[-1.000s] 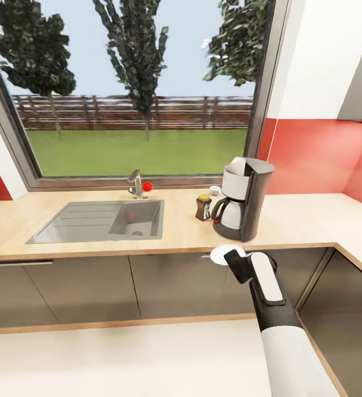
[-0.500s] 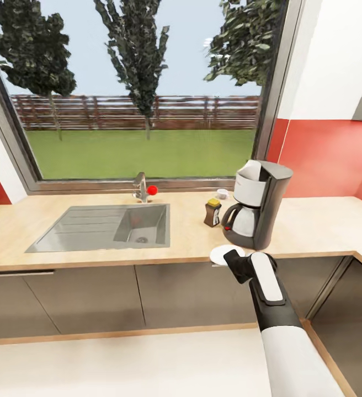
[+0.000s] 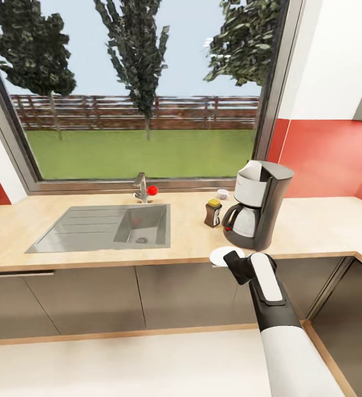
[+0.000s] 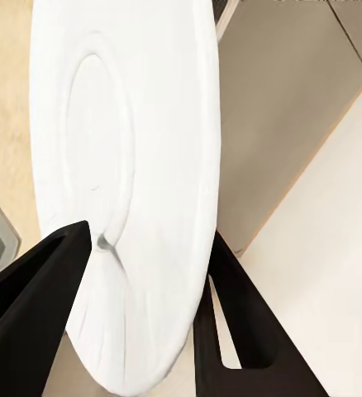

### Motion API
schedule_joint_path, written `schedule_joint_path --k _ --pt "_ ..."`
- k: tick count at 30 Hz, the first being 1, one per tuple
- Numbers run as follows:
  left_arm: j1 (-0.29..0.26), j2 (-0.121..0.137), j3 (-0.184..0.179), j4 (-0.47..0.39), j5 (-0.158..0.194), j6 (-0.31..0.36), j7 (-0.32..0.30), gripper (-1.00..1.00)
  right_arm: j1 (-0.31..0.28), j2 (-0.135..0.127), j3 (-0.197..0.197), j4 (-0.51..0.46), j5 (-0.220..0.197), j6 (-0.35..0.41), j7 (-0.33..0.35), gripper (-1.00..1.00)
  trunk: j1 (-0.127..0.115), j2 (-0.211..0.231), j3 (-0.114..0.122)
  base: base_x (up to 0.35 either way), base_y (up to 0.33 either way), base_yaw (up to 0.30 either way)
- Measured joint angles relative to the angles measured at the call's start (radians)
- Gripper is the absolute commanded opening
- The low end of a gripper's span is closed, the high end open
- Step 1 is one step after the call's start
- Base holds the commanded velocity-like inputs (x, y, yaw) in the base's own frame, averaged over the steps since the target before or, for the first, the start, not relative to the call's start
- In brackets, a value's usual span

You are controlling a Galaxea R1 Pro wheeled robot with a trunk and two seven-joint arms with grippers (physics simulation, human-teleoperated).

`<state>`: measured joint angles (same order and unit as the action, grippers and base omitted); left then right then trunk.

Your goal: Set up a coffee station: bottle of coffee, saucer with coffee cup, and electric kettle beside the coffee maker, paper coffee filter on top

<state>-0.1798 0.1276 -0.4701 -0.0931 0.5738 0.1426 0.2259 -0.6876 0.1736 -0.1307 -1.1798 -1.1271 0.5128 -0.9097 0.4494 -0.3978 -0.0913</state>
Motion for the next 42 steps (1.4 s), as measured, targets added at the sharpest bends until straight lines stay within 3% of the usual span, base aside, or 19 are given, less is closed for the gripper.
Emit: schedule_joint_path --k 13,25,34,42 --pt "0.005 -0.003 0.002 0.002 -0.071 -0.003 0.002 1.0 0.0 0.0 0.001 0.008 -0.002 -0.001 -0.001 -1.0 -0.001 0.0 0.0 0.19 0.029 0.0" --pt "0.005 -0.008 0.002 0.0 -0.073 -0.002 0.002 1.0 0.0 0.0 0.001 0.081 -0.002 -0.001 0.002 -1.0 0.0 0.0 0.0 0.308 0.122 0.0" --pt "0.006 -0.007 0.003 0.002 -0.073 -0.002 0.002 1.0 0.001 0.0 0.0 0.108 -0.003 -0.001 0.007 -1.0 0.0 0.0 0.0 0.026 0.007 0.0" --pt "0.006 -0.007 0.003 0.002 -0.073 -0.003 0.002 1.0 0.001 0.0 0.0 0.199 0.002 0.002 0.157 -1.0 0.0 0.0 0.0 0.0 0.0 0.0"
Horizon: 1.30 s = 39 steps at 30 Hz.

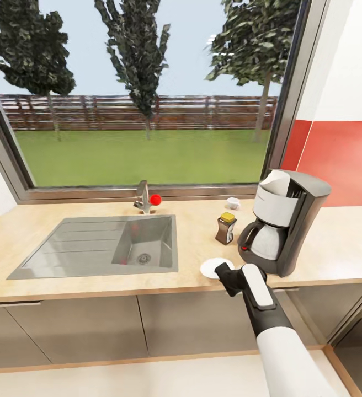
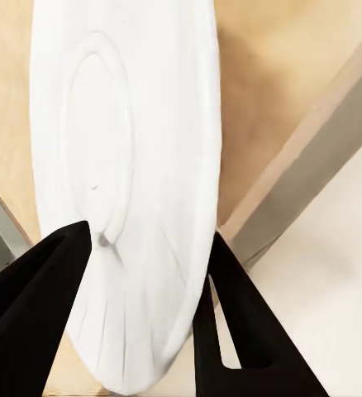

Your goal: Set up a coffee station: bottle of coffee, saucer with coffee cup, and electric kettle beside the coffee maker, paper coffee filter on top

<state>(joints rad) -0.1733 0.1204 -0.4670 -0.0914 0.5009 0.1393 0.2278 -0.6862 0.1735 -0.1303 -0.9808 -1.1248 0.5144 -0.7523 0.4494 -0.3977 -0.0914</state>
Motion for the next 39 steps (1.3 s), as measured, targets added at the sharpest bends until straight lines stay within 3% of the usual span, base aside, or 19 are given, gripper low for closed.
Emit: schedule_joint_path --k 25,39 --pt "0.002 0.002 0.001 0.0 -0.001 0.0 0.0 1.0 0.0 0.0 -0.001 0.041 0.003 -0.004 0.016 -1.0 0.0 0.0 0.0 0.034 0.0 -0.001" --pt "0.002 0.002 0.001 0.0 0.0 0.0 0.0 1.0 0.0 0.0 -0.002 0.042 0.003 -0.004 0.016 -1.0 0.0 0.0 0.0 0.0 0.0 -0.12"
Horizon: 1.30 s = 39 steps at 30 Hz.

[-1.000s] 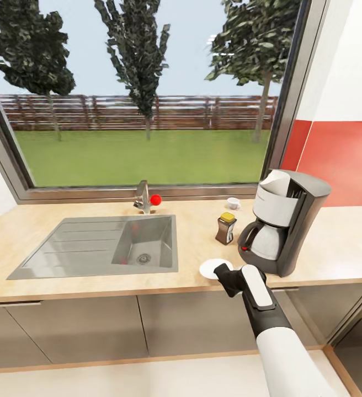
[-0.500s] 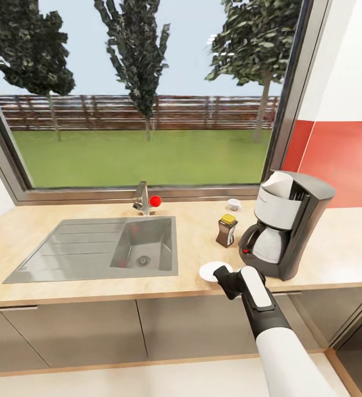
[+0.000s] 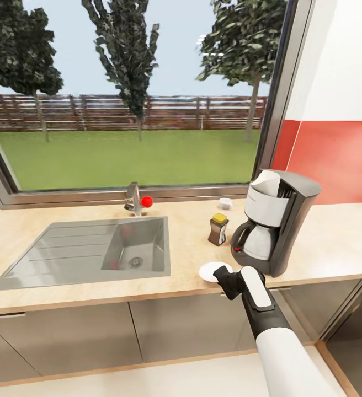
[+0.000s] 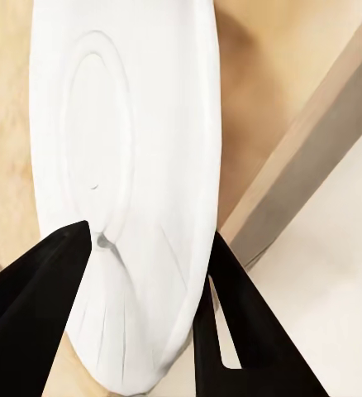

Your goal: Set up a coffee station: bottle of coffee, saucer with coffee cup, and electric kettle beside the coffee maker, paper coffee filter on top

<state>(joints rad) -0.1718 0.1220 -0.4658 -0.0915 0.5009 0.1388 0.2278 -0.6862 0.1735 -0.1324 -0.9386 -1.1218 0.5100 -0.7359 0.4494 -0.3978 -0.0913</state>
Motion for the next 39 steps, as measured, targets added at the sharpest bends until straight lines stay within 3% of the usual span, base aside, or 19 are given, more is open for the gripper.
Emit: schedule_joint_path --k 39 --pt "0.0 -0.005 0.0 0.0 -0.001 0.0 0.0 1.0 0.0 0.0 -0.001 0.002 -0.001 0.0 0.0 -1.0 0.0 0.0 0.0 0.071 0.0 0.0"
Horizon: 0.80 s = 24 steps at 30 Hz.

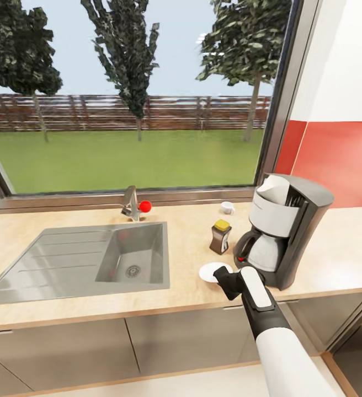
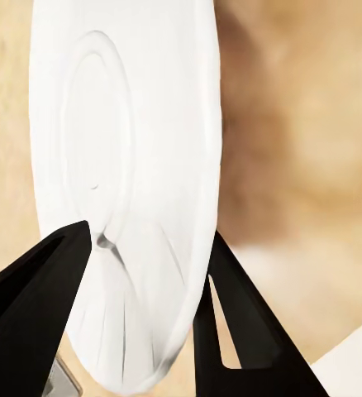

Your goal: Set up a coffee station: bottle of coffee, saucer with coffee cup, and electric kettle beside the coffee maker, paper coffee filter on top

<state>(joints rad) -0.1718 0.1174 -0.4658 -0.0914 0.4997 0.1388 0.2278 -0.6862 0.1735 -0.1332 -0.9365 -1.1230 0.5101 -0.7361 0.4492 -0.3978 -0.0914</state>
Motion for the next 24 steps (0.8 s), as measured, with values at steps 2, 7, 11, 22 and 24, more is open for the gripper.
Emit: schedule_joint_path --k 2,7,11,22,24 --pt "0.0 0.0 0.0 0.0 0.0 0.0 0.0 1.0 0.0 0.0 0.0 0.008 0.0 0.0 0.001 -1.0 0.0 0.0 0.0 0.04 0.0 0.0" --pt "0.0 0.0 0.0 0.0 0.0 0.0 0.0 1.0 0.0 0.0 0.0 0.013 -0.002 0.0 0.002 -1.0 0.0 0.0 0.0 0.009 0.0 0.0" --pt "0.0 0.001 0.0 0.0 0.0 0.0 0.0 1.0 0.0 0.0 0.0 0.013 -0.002 0.0 0.002 -1.0 0.0 0.0 0.0 0.001 0.0 0.0" --pt "0.0 0.002 0.0 0.0 0.0 0.0 0.0 1.0 0.0 0.0 0.0 0.013 -0.002 0.0 0.002 -1.0 0.0 0.0 0.0 0.043 0.0 0.0" --pt "0.0 0.002 0.0 0.0 0.0 0.0 0.0 1.0 0.0 0.0 0.0 0.013 -0.002 0.0 0.002 -1.0 0.0 0.0 0.0 0.018 0.0 0.0"
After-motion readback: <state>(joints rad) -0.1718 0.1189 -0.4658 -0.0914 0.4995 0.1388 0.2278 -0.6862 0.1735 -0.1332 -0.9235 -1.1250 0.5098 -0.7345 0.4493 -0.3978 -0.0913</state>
